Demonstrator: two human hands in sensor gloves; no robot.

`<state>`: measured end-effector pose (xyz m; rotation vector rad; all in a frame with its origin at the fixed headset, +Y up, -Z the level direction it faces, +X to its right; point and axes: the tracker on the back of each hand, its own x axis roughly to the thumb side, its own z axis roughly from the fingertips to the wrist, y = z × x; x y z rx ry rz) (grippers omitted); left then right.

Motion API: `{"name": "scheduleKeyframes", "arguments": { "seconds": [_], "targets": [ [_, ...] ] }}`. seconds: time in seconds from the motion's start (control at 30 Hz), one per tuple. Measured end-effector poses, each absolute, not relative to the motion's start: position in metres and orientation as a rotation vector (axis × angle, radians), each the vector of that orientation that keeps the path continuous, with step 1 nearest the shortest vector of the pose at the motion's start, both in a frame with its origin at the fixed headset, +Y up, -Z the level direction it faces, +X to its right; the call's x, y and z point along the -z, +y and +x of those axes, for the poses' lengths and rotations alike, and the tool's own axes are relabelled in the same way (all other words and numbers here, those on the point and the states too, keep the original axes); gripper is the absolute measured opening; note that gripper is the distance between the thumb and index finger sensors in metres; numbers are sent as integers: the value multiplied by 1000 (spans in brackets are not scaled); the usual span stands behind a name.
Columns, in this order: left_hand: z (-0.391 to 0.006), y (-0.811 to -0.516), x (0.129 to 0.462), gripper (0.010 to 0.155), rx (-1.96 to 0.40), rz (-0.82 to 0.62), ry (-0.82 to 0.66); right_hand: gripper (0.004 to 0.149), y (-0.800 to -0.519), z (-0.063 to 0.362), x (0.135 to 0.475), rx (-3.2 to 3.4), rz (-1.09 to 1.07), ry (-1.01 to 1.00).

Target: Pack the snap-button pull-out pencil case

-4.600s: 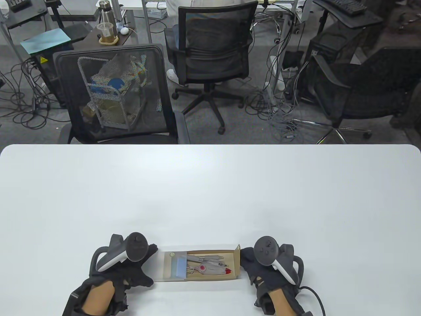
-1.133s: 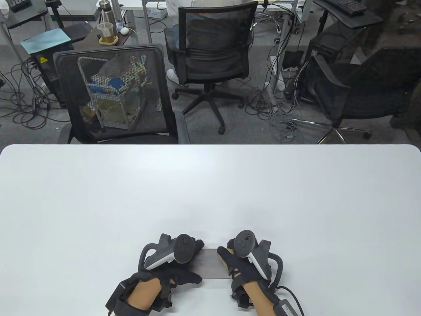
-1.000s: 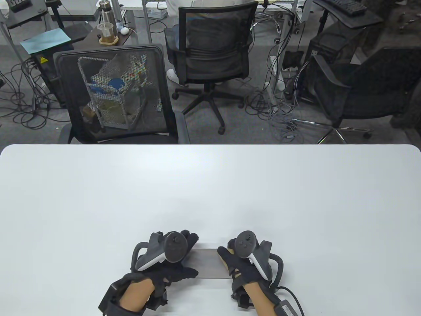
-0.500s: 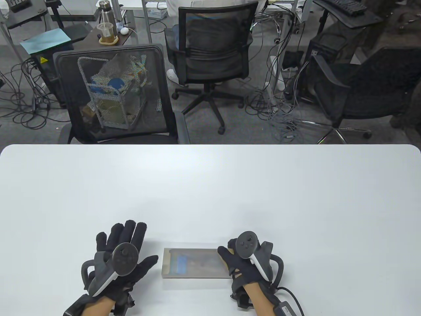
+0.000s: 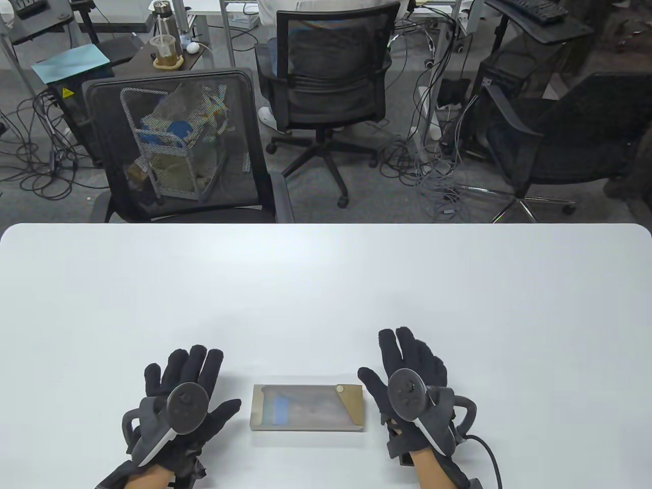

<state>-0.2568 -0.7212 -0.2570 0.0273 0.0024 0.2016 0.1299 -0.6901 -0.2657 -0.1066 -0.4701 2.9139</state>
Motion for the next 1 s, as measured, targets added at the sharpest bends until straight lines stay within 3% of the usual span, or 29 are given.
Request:
{"name": "scheduleKeyframes", "arguments": {
  "seconds": [0.17, 1.0],
  "targets": [
    [-257, -722, 255, 94, -189, 42, 10, 81, -711, 130, 258, -2950, 68, -510],
    [-263, -721, 256, 93, -185, 74, 20, 81, -722, 128, 259, -2971, 102, -449]
  ]
}}
